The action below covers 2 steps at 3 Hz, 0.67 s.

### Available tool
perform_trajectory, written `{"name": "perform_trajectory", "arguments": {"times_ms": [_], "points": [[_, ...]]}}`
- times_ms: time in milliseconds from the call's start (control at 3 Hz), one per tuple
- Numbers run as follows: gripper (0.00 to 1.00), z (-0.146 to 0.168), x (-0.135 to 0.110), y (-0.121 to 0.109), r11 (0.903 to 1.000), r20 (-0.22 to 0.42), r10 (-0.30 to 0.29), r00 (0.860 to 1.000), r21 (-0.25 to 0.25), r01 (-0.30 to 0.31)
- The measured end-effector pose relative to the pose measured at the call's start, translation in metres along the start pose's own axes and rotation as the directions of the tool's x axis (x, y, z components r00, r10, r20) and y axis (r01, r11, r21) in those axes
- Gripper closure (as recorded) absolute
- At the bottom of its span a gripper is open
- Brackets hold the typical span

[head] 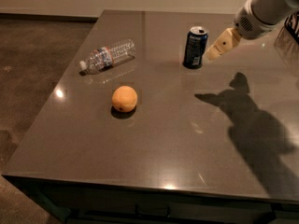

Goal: Move pepsi can near orange

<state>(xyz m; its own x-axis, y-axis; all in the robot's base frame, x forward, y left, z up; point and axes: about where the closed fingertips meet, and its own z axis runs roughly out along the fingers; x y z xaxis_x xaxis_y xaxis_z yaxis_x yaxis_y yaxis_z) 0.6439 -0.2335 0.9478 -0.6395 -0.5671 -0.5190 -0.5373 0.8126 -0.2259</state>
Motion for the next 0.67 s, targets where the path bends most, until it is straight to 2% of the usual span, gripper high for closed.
{"name": "perform_trajectory", "arguments": {"times_ms": [667], "points": [[0.0, 0.039, -0.025, -0.008, 0.9966, 0.075, 0.075, 0.994, -0.039, -0.072]]}}
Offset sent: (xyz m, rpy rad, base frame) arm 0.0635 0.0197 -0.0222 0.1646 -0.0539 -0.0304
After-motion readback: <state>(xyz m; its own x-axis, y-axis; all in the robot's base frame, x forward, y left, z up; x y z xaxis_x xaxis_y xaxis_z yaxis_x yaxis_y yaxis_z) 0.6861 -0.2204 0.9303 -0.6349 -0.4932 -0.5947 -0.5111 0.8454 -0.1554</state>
